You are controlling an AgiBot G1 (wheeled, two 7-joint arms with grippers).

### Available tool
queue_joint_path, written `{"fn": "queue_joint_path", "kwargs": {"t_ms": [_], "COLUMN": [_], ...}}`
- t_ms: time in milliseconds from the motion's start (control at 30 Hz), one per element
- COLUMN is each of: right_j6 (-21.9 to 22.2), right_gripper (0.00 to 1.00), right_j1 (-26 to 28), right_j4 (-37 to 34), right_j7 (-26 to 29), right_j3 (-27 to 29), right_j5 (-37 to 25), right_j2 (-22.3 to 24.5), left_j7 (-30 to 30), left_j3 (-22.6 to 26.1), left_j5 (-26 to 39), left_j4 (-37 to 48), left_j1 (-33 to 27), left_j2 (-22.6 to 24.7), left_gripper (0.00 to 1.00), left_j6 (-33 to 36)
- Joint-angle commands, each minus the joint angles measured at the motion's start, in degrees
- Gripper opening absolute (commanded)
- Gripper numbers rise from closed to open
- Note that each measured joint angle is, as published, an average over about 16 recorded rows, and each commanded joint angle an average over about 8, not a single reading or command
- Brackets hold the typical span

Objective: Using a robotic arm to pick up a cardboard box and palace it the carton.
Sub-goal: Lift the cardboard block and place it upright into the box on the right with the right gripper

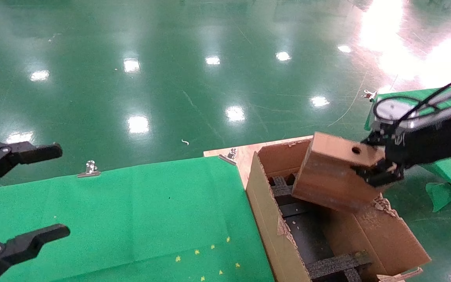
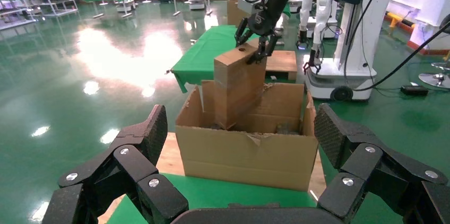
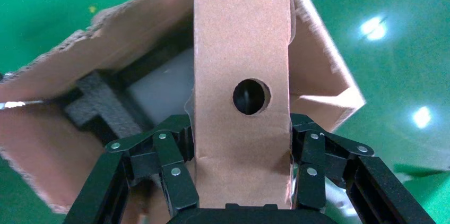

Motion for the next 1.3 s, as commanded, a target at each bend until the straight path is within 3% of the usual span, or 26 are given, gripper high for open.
{"fn": "queue_joint_path", "kwargs": {"t_ms": [33, 400, 533, 833, 1100, 1300], "right_j6": [0.57, 1.54, 3.87, 12.14, 16.28, 16.94], "right_gripper": [0.0, 0.0, 0.0, 0.0, 0.0, 0.0], "right_j1": [-1.11, -2.17, -3.46, -8.07, -11.27, -12.97], "right_j4": [2.49, 4.23, 3.2, 6.74, 16.05, 18.66], "right_j7": [2.34, 4.13, 8.7, 34.97, 60.44, 70.18], "right_j3": [-0.42, -0.93, -1.06, -2.75, -5.5, -7.06], "right_j5": [0.33, 0.27, 0.57, -3.43, -14.36, -20.17], "right_j2": [1.87, 2.61, 2.54, 4.46, 6.19, 5.06], "left_j7": [0.0, 0.0, 0.0, 0.01, 0.01, 0.01], "left_j3": [0.0, 0.0, 0.0, 0.0, 0.0, 0.0], "left_j5": [0.0, -0.01, -0.01, -0.01, -0.02, -0.02], "left_j4": [0.0, 0.01, 0.01, 0.01, 0.01, 0.01], "left_j1": [0.0, 0.01, 0.01, 0.01, 0.01, 0.01], "left_j2": [0.0, -0.01, -0.01, -0.01, -0.01, -0.01], "left_gripper": [1.0, 1.0, 1.0, 1.0, 1.0, 1.0], "left_j6": [0.0, -0.01, -0.01, -0.01, -0.01, -0.01]}}
